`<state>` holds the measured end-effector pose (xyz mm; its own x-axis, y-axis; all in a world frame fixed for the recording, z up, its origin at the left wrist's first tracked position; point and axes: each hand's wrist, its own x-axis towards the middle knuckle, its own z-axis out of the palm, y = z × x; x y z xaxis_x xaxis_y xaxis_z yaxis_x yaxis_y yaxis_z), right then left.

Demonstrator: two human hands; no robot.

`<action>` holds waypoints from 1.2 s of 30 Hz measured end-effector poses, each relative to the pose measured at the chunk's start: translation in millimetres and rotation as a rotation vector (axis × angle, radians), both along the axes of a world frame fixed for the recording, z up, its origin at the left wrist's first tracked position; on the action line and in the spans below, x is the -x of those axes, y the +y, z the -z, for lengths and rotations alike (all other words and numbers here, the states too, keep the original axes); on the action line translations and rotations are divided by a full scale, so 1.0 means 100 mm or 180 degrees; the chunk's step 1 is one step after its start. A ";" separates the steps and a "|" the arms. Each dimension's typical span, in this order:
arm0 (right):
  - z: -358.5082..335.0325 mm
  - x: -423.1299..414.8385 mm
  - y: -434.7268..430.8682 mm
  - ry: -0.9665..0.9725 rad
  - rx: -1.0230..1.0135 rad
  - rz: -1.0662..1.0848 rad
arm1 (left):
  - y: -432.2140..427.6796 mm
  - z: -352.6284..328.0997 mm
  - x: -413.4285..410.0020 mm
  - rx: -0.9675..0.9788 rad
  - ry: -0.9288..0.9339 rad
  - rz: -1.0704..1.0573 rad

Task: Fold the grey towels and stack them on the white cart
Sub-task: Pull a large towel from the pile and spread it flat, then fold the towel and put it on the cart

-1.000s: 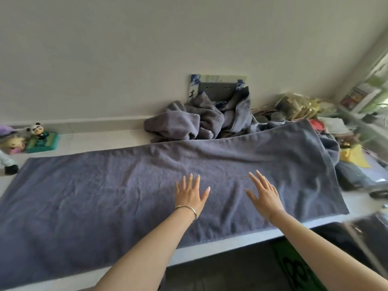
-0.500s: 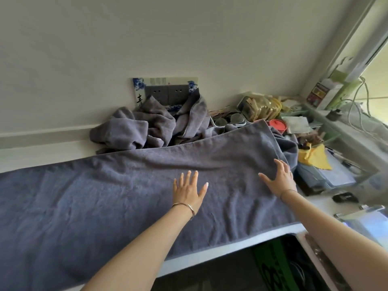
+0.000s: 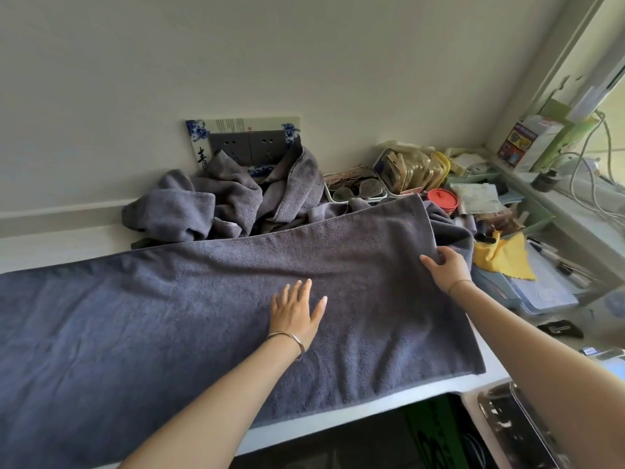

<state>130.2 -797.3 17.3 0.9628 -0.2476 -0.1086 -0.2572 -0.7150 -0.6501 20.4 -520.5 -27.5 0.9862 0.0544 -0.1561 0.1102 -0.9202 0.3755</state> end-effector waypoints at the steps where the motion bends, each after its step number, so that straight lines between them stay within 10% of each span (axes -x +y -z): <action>1: -0.03 0.00 0.05 -0.0031 -0.0016 -0.0175 | 0.00 -0.02 0.01 0.0064 -0.0033 0.0014; 13: -0.82 0.28 1.58 0.0233 -0.1975 -0.1444 | -0.03 -0.65 0.15 0.3868 0.0198 -0.0324; 36: -0.90 1.59 5.91 0.1241 -0.2800 -0.2644 | 3.67 -0.77 1.78 0.3492 -0.1128 -0.1674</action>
